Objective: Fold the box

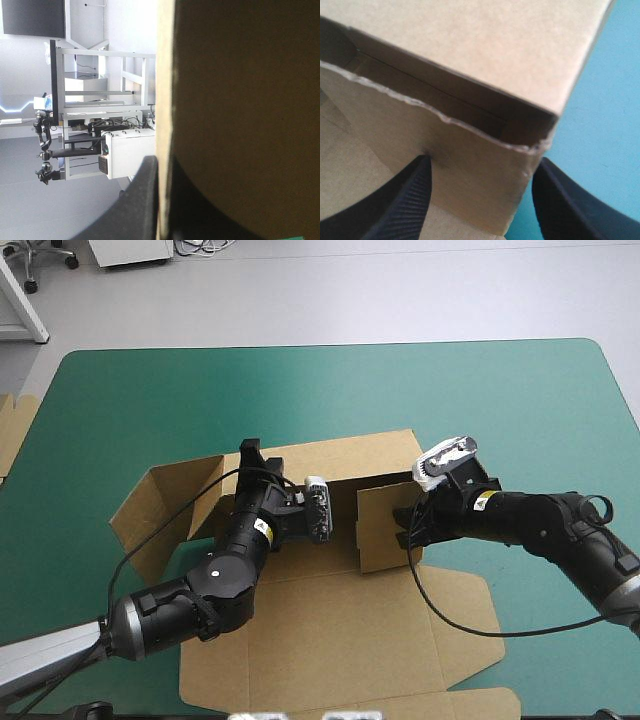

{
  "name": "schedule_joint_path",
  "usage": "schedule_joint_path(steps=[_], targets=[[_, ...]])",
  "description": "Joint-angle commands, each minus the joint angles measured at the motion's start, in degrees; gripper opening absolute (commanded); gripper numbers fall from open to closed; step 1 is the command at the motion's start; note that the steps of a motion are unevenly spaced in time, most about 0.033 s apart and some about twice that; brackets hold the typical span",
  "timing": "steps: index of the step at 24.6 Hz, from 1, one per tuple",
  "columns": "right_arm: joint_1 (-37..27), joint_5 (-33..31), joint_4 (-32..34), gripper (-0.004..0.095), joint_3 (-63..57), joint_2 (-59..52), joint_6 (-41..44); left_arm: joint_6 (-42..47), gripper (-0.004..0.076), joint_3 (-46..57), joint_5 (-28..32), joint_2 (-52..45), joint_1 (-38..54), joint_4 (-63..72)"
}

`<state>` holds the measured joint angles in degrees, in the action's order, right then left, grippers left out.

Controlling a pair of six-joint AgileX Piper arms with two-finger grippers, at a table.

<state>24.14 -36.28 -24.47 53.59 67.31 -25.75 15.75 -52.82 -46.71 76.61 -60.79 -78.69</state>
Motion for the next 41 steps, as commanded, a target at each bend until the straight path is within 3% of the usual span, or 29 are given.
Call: schedule_joint_path(steps=[1,11,19,21,37,41], targets=[[2.55,5.28,2.89,0.0532,1.35,-0.55,3.72,1.22,-0.001,-1.35,0.52,-2.0,-0.29,-3.64],[5.17,13.25,12.77,0.0532,1.35,2.68,13.71,2.07,-0.001,-1.35,-0.41,-2.0,-0.29,-3.64],[5.17,32.88,13.23,0.0513,-7.92,3.02,15.87,3.11,-0.001,-1.35,-0.29,-2.0,1.44,-3.74],[5.17,35.05,13.23,0.0513,-8.66,3.02,15.74,3.29,-0.001,-1.35,0.33,-2.0,1.44,-3.74],[7.06,47.19,13.23,0.0513,-8.79,8.73,14.73,3.75,-0.001,-1.35,-0.22,-0.36,1.44,-4.45],[8.8,47.73,13.23,0.0393,-8.79,9.05,13.96,3.85,-0.001,-1.35,-0.45,-0.31,1.44,-5.01]])
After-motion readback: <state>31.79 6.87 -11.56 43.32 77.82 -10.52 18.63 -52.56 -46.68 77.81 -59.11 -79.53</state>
